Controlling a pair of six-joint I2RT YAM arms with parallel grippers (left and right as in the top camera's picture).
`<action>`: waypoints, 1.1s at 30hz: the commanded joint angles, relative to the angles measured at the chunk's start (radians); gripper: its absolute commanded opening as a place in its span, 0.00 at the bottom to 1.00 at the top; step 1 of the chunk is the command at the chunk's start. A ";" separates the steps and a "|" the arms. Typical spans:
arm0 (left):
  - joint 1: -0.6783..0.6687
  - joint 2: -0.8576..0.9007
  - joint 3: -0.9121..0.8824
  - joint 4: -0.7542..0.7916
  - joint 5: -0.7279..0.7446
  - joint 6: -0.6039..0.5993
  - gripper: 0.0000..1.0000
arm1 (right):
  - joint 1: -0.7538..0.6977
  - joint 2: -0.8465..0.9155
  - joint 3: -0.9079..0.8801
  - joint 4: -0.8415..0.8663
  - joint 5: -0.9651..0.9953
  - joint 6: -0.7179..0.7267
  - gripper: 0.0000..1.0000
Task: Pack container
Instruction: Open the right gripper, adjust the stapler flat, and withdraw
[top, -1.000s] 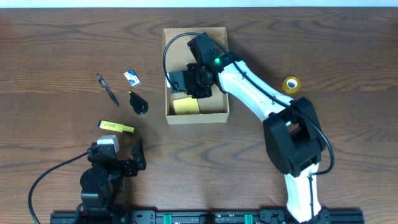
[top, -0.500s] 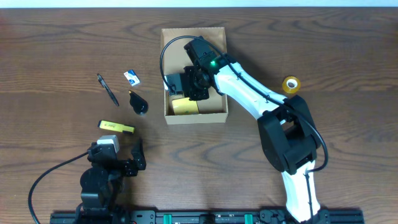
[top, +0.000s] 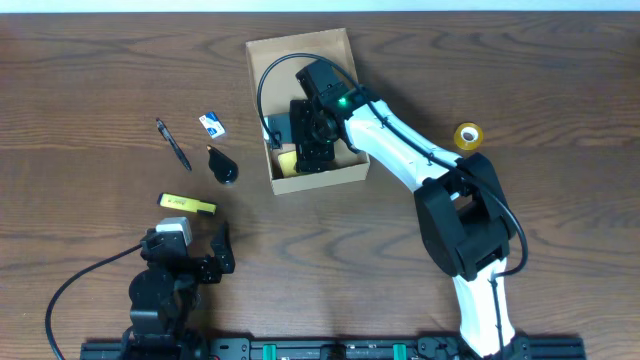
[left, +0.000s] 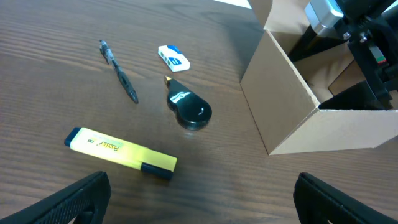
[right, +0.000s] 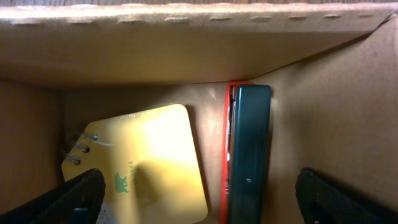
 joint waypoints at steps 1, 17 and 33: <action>-0.004 -0.007 -0.018 0.003 -0.014 0.004 0.96 | 0.008 0.011 0.000 -0.002 -0.018 0.016 0.99; -0.004 -0.007 -0.018 0.003 -0.014 0.004 0.95 | 0.008 -0.150 0.009 -0.001 -0.018 0.163 0.99; -0.004 -0.007 -0.018 0.003 -0.014 0.004 0.95 | -0.051 -0.326 0.009 0.166 -0.018 1.058 0.99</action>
